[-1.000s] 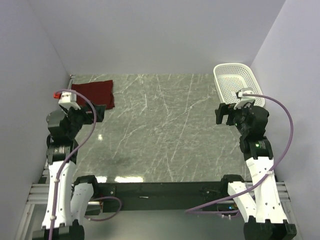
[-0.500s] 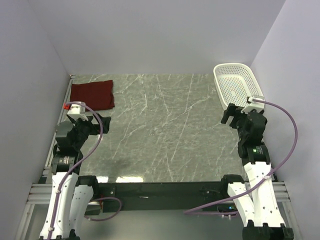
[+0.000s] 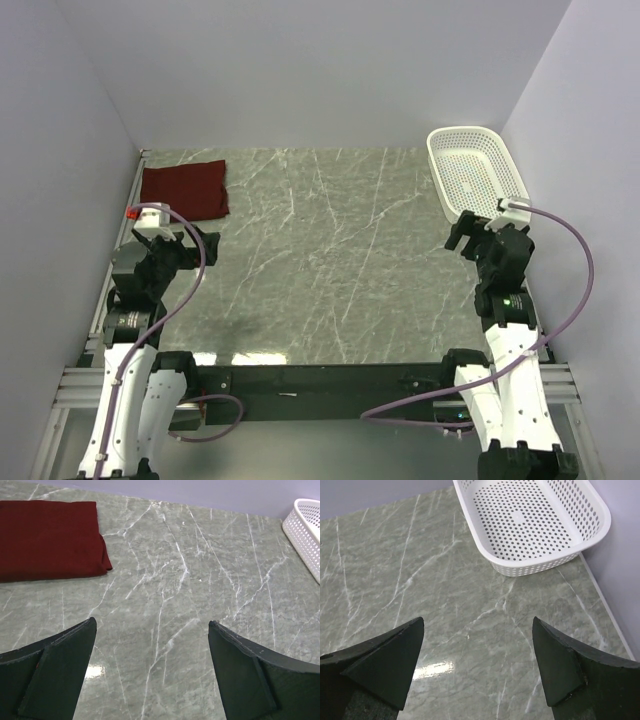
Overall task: Fold and stack the t-shirts
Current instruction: Neatly place the folded tshirt to the corner
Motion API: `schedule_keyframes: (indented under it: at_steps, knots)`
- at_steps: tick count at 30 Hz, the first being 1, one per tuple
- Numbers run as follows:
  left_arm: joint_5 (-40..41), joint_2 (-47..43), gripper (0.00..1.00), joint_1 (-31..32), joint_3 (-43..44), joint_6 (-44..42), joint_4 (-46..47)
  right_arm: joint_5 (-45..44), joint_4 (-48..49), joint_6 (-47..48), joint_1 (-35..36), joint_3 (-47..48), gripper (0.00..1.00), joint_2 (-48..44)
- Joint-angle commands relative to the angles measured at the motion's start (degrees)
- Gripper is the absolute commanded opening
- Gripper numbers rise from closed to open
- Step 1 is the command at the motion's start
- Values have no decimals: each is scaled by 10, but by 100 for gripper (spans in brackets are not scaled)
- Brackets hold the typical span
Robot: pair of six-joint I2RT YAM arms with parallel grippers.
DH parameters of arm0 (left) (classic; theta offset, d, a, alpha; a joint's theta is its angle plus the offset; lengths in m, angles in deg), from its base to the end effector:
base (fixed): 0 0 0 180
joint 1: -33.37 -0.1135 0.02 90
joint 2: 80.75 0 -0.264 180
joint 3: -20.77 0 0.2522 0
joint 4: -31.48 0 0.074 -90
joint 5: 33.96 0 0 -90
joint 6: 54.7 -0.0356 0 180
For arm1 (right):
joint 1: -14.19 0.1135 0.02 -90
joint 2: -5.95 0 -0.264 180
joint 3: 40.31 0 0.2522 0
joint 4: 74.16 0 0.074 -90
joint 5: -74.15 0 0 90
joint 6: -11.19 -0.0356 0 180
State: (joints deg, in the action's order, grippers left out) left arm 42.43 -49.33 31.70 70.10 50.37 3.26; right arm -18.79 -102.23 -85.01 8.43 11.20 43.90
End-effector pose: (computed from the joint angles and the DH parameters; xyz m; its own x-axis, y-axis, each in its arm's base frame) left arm 0.1417 -0.0042 0.3092 -0.2255 -0.2594 -0.9391 0.1496 0.9433 -0.2965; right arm 0.1620 -0.0182 0.3075 -0.2317 0.1318 -0.9638 0.1757 0.9802 0.0918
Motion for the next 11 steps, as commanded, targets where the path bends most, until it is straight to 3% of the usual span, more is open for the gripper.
schedule_keyframes:
  at_steps: [1,10,11]
  knots:
    - [3,2,99,1,-3,-12,22,5,29,-7,-10,-2,95,-6]
    - [2,8,99,1,-2,-10,21,21,31,12,-22,-8,95,-7]
    - [2,8,99,1,-2,-10,21,28,33,21,-25,-8,100,-9]
